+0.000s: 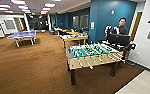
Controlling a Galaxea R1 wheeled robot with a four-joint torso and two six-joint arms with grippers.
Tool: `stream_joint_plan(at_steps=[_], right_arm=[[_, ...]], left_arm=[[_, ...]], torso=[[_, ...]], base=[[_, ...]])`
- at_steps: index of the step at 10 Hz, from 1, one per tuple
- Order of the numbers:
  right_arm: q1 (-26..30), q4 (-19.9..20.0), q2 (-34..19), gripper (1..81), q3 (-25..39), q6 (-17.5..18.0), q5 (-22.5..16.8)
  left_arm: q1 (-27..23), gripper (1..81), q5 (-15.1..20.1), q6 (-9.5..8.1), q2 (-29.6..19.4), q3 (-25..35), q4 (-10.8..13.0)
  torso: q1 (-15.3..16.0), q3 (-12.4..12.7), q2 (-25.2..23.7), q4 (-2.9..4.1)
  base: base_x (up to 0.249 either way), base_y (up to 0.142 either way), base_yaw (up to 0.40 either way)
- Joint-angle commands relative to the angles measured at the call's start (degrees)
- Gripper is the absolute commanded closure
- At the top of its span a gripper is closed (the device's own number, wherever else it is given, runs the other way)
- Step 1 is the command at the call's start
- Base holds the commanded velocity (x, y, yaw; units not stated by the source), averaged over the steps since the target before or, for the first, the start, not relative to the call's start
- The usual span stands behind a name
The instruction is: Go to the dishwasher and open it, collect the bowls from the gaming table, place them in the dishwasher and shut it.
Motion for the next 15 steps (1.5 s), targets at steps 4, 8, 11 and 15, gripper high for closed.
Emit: stream_joint_plan(at_steps=[4, 8, 11, 15], right_arm=[[2.6, -1.2, 0.2, 1.0, 0.1, -0.1, -1.5], [2.6, -1.3, 0.2, 1.0, 0.0, 0.0, -1.5], [2.6, -1.3, 0.2, 1.0, -0.2, -0.1, -1.5], [2.5, -1.3, 0.6, 1.0, -0.8, -0.1, -1.5]], left_arm=[[-2.1, 1.0, 2.5, 0.1, -0.8, 0.1, 0.2], [-2.2, 1.0, 2.6, 0.1, -0.7, 0.1, 0.3], [-2.2, 1.0, 2.6, 0.1, -0.6, 0.1, 0.3], [-2.1, 1.0, 2.7, 0.1, -0.5, 0.1, 0.3]], torso=[[0.0, 0.0, 0.0, -0.02], [0.0, 0.0, 0.0, -0.02], [0.0, 0.0, 0.0, 0.0], [0.0, 0.0, 0.0, 0.0]], base=[[0.0, 0.0, 0.339], [0.0, 0.0, 0.328], [0.0, 0.0, 0.317], [0.0, 0.0, 0.276]])
